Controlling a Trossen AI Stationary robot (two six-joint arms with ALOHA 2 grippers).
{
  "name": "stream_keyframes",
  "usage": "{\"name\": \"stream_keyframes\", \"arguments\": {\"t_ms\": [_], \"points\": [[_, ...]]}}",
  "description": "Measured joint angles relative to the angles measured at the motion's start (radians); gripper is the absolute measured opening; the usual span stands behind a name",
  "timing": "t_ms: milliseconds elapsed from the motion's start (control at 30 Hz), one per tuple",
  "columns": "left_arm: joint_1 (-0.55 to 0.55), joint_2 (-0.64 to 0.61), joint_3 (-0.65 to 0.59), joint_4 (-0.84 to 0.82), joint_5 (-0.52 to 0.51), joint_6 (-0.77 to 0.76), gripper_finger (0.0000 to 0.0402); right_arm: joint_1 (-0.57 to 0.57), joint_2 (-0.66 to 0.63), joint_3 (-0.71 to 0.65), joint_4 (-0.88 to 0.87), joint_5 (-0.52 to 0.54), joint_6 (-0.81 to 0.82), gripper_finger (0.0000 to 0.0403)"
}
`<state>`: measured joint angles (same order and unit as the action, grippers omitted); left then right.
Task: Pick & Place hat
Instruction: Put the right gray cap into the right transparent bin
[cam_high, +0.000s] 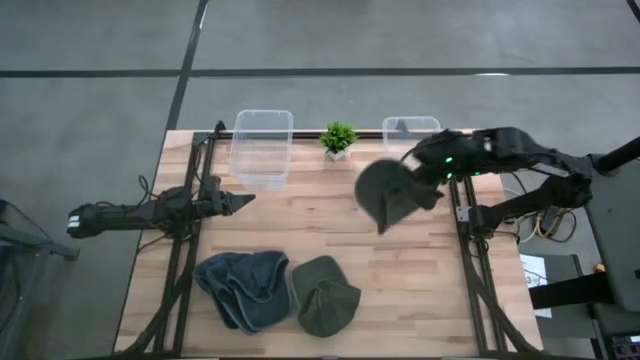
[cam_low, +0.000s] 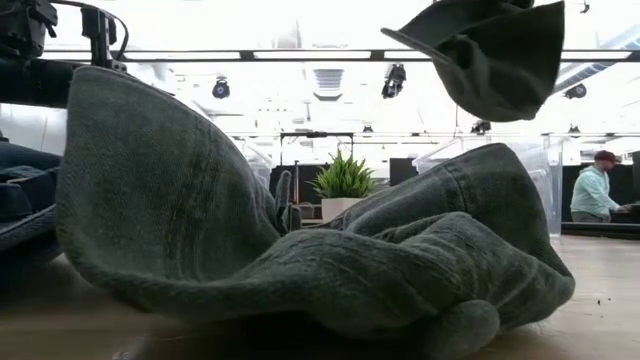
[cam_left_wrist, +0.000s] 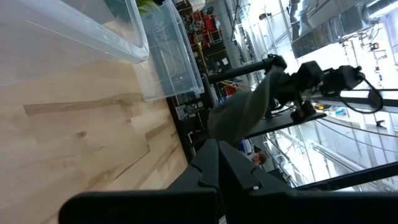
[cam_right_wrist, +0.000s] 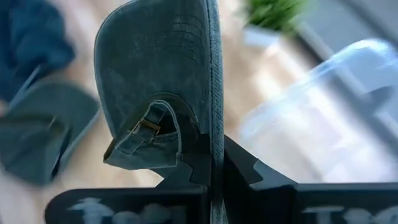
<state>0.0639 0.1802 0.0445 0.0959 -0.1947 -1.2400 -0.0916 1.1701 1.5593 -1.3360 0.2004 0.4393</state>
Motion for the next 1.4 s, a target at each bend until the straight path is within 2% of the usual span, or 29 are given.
{"name": "stream_keyframes", "arguments": {"t_ms": [433, 567, 800, 1400], "points": [[0.000, 0.000, 0.000, 0.000, 0.000, -0.002, 0.0000, -0.069, -0.062, 0.154, -0.052, 0.403, -0.044, 0.0008], [0.000, 0.000, 0.000, 0.000, 0.001, -0.003, 0.0000, -0.099, -0.057, 0.187, -0.037, 0.475, -0.100, 0.0008], [0.000, 0.000, 0.000, 0.000, 0.001, -0.003, 0.0000, -0.173, -0.055, 0.210, 0.006, 0.484, -0.156, 0.0008], [0.000, 0.000, 0.000, 0.000, 0.003, -0.003, 0.0000, -0.205, -0.049, 0.253, 0.042, 0.483, -0.189, 0.0008]]}}
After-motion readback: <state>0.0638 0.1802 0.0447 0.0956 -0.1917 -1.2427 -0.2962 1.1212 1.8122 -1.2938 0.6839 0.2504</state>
